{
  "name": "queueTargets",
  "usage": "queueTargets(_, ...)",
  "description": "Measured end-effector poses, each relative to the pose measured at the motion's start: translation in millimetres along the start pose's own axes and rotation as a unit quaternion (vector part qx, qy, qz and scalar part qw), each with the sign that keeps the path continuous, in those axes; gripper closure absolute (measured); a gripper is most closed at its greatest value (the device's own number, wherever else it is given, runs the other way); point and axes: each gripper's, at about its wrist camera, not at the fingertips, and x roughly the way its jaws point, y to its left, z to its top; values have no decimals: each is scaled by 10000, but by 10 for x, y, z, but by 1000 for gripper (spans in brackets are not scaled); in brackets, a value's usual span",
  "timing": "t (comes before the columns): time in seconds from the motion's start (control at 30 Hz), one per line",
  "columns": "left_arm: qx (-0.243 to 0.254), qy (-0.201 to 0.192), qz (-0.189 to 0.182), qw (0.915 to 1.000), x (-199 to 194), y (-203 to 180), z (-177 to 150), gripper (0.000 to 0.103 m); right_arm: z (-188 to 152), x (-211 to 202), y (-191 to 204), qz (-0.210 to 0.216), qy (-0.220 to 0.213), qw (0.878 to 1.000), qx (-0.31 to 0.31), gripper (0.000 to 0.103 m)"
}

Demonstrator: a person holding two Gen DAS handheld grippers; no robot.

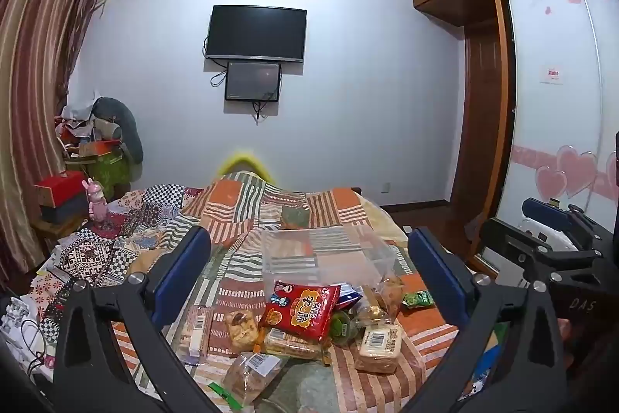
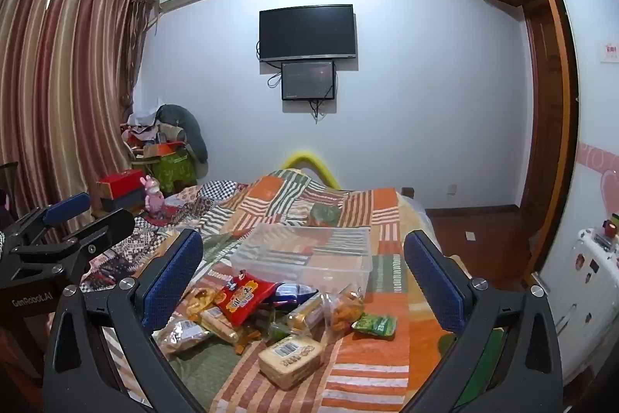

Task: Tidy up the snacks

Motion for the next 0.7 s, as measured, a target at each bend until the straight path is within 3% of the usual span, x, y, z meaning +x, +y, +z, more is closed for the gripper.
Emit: queueTargets(0.7, 9, 77, -78, 9999, 10, -55, -16, 0, 8, -49, -62, 28, 26, 9998, 213, 0)
